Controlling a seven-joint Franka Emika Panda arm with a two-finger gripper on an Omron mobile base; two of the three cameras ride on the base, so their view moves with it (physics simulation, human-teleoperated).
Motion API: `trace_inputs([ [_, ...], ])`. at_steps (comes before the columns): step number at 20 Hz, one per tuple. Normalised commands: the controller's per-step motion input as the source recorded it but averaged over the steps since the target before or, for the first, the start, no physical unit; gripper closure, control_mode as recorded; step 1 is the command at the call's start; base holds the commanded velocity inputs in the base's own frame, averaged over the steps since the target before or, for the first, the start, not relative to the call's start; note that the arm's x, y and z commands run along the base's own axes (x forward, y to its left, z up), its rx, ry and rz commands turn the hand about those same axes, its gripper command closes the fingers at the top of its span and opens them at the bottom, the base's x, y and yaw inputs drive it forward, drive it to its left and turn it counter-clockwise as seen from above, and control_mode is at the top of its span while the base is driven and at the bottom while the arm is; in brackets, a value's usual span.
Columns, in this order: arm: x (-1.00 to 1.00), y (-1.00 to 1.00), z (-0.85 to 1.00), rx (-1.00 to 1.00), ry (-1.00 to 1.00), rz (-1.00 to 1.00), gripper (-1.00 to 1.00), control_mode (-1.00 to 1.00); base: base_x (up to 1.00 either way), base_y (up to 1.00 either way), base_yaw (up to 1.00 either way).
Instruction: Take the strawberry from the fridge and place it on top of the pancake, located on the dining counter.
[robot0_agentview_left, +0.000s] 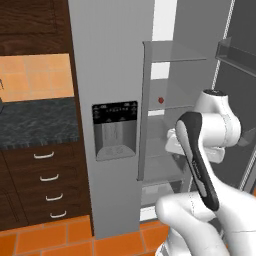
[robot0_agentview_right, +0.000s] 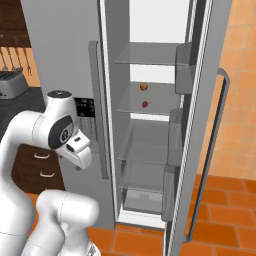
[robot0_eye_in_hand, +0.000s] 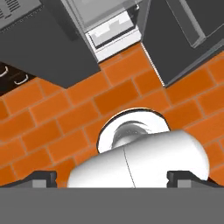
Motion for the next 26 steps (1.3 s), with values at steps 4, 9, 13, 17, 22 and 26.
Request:
trace_inputs([
  [4,-0.06,-0.02,0.01,-0.13,-0.05,0.16,-1.0,-1.0,0.0,0.0,0.0],
  [9,-0.08,0.0,-0.01,-0.2,-0.02,0.07,-1.0,-1.0,0.0,0.0,0.0],
  [13,-0.08,0.0,-0.05,0.0,-0.02,0.0,-1.0,-1.0,0.0,0.0,0.0],
  [17,0.0,0.0,0.0,0.0,0.0,0.0,-1.0,-1.0,0.0,0.0,0.0],
  [22,0.07,0.0,0.0,0.0,0.0,0.0,-1.0,1.0,0.07,0.0,0.02],
  [26,0.0,0.0,0.0,0.0,0.0,0.0,-1.0,1.0,0.51,0.0,0.21],
])
